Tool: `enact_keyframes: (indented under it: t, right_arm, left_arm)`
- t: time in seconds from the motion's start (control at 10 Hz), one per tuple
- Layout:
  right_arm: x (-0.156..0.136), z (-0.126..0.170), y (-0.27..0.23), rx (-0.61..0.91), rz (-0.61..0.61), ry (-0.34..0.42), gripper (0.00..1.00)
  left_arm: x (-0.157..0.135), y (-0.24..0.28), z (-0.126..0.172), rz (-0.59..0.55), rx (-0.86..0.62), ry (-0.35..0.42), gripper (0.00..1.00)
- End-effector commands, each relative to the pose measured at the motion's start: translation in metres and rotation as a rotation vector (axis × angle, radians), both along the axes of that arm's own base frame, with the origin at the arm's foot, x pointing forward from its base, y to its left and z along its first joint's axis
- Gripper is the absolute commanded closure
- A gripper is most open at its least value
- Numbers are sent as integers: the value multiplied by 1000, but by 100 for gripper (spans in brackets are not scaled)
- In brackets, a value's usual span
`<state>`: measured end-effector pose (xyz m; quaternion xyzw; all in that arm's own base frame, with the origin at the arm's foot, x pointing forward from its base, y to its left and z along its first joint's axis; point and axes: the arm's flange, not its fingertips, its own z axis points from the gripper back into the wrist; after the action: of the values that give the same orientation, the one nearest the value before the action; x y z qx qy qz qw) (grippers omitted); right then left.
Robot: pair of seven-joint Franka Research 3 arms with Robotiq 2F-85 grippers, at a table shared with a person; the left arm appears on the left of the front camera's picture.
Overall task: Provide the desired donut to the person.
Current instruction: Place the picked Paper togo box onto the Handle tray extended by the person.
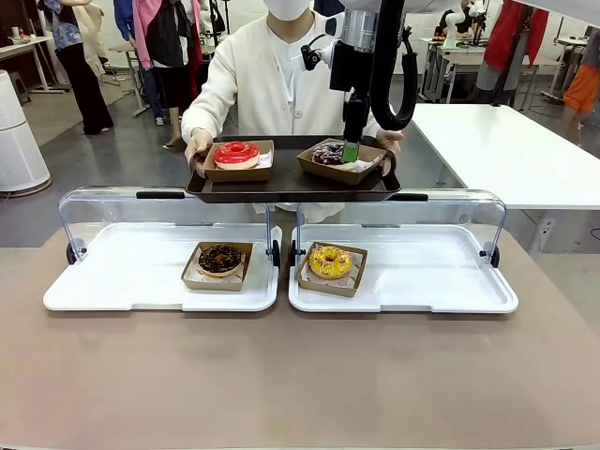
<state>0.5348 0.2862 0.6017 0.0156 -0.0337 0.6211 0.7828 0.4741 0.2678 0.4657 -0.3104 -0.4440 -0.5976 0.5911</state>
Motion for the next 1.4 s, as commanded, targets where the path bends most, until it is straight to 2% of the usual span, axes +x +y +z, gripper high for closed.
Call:
enact_keyframes:
  t: [0.0, 0.2, 0.4, 0.8, 1.0, 1.3]
  right_arm:
    - [-7, 2, -8, -1, 47, 50, 0]
    - [-15, 9, -8, -10, 84, 77, 0]
    - [-44, 27, -25, -33, 132, 81, 0]
    - [-118, 61, -129, -57, 149, 43, 0]
    - [-143, 48, -191, -18, 143, 44, 0]
    - [-146, 15, -252, 28, 130, 37, 0]
  left_arm:
    - [-1, -2, 2, -1, -1, -3, 0]
    - [-1, -2, 2, -1, -1, -3, 0]
    - [-1, -2, 2, -1, -1, -3, 0]
    - [-1, -2, 2, -1, -1, -3, 0]
    - [-1, -2, 2, -1, -1, -3, 0]
    - [-1, -2, 2, -1, -1, -3, 0]
